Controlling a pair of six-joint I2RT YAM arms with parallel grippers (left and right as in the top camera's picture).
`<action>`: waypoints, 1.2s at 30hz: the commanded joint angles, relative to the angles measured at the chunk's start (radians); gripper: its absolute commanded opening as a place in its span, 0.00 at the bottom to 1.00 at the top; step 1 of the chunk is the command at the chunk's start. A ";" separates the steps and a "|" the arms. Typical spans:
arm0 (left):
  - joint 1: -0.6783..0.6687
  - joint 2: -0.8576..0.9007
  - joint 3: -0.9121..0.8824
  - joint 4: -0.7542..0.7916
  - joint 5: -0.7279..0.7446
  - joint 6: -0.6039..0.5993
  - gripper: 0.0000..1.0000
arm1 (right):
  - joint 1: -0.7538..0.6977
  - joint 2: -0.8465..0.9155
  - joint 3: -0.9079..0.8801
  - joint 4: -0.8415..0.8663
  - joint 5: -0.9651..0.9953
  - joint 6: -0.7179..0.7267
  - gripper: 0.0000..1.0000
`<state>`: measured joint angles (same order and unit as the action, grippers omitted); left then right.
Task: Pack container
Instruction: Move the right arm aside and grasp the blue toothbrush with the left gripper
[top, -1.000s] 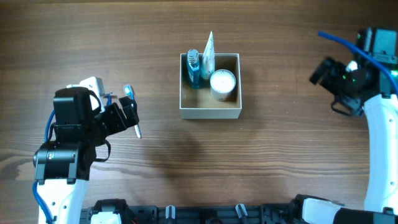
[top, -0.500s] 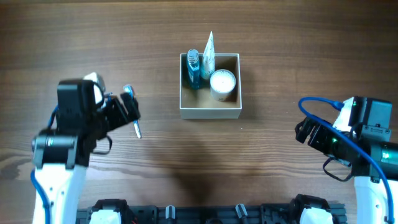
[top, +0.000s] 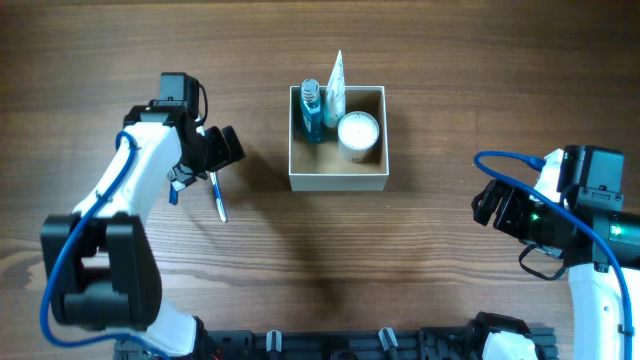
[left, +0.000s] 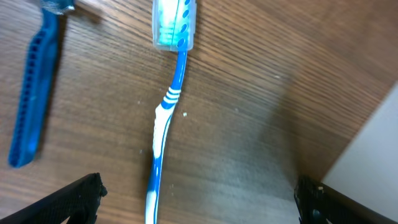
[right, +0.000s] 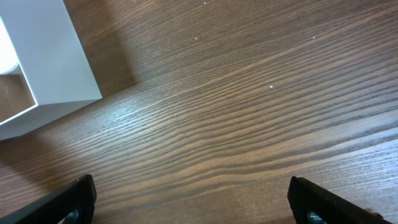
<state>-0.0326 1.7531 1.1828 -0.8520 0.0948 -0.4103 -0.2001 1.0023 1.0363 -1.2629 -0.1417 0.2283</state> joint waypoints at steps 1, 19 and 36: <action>0.002 0.074 0.003 0.010 -0.006 -0.017 1.00 | 0.000 0.002 0.000 0.004 -0.017 -0.019 1.00; 0.003 0.159 -0.019 0.027 -0.048 -0.013 0.91 | 0.000 0.002 0.000 0.003 -0.017 -0.019 1.00; 0.003 0.159 -0.019 0.018 -0.064 -0.013 0.24 | 0.000 0.002 0.000 0.003 -0.017 -0.019 1.00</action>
<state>-0.0326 1.9003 1.1755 -0.8295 0.0490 -0.4244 -0.2001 1.0023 1.0363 -1.2629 -0.1421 0.2283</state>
